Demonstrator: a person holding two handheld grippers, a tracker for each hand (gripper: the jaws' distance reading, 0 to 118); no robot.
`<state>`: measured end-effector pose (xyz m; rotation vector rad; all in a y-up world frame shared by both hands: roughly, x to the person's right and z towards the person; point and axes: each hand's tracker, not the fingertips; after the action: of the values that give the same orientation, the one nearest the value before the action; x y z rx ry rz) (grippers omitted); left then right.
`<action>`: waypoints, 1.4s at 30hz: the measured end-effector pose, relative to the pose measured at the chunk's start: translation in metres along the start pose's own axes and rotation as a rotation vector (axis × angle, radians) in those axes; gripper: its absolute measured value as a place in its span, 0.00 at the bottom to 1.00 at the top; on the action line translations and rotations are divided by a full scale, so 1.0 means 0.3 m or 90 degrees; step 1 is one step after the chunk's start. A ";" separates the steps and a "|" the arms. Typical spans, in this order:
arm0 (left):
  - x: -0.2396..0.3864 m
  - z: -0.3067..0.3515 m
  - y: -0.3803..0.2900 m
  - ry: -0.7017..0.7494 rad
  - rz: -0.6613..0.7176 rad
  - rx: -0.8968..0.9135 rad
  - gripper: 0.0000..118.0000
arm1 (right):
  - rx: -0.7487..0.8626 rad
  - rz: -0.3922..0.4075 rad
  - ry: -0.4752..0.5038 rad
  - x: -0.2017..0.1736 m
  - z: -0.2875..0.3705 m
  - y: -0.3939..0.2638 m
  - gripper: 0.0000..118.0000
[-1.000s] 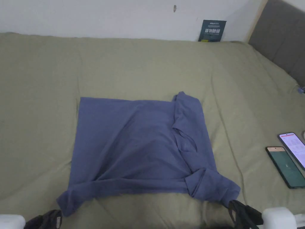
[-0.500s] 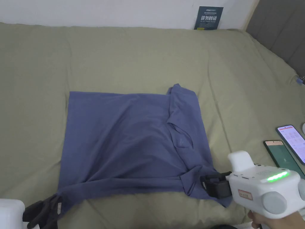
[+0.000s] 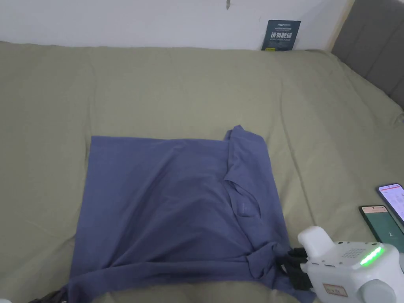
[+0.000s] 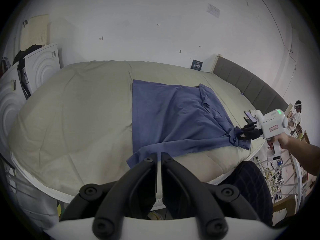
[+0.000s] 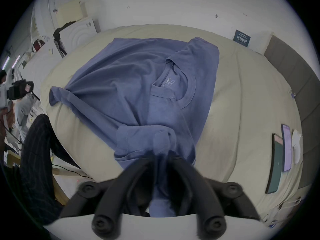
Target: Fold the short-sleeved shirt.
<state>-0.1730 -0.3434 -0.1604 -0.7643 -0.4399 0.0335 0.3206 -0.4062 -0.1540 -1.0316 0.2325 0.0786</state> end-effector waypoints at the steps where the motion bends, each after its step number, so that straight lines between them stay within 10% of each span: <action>1: 0.001 -0.010 0.008 -0.001 0.001 -0.002 0.04 | 0.004 -0.011 0.005 -0.001 0.002 -0.006 0.06; 19: -0.291 -0.978 0.808 0.055 -0.047 -0.180 0.05 | 0.099 -0.164 0.068 -0.003 0.061 -0.067 0.05; 20: -0.317 -1.034 0.849 0.048 -0.031 -0.195 0.09 | 0.100 -0.169 0.070 -0.003 0.062 -0.068 0.05; 23: -0.392 -1.176 0.954 0.054 0.047 -0.206 0.66 | 0.102 -0.186 0.066 0.009 0.071 -0.075 0.05; 27: -0.405 -1.301 1.012 0.078 0.035 -0.200 0.92 | 0.102 -0.212 0.065 0.032 0.079 -0.084 0.05; 35: -0.308 -1.382 0.947 0.115 -0.077 -0.291 0.86 | 0.098 -0.232 0.063 0.040 0.067 -0.078 0.05; 38: -0.296 -1.334 0.963 0.106 -0.056 -0.298 0.51 | 0.103 -0.226 0.064 0.040 0.068 -0.073 0.05; 40: -0.282 -1.301 0.964 0.095 -0.052 -0.291 0.07 | 0.105 -0.226 0.064 0.040 0.064 -0.069 0.05; 42: -0.283 -1.287 0.956 0.084 -0.056 -0.287 0.06 | 0.110 -0.232 0.064 0.041 0.063 -0.071 0.06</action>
<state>-0.0600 -0.4067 -0.6313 -1.1824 -0.3577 -0.2034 0.3392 -0.4015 -0.1296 -0.8927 0.1371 -0.3198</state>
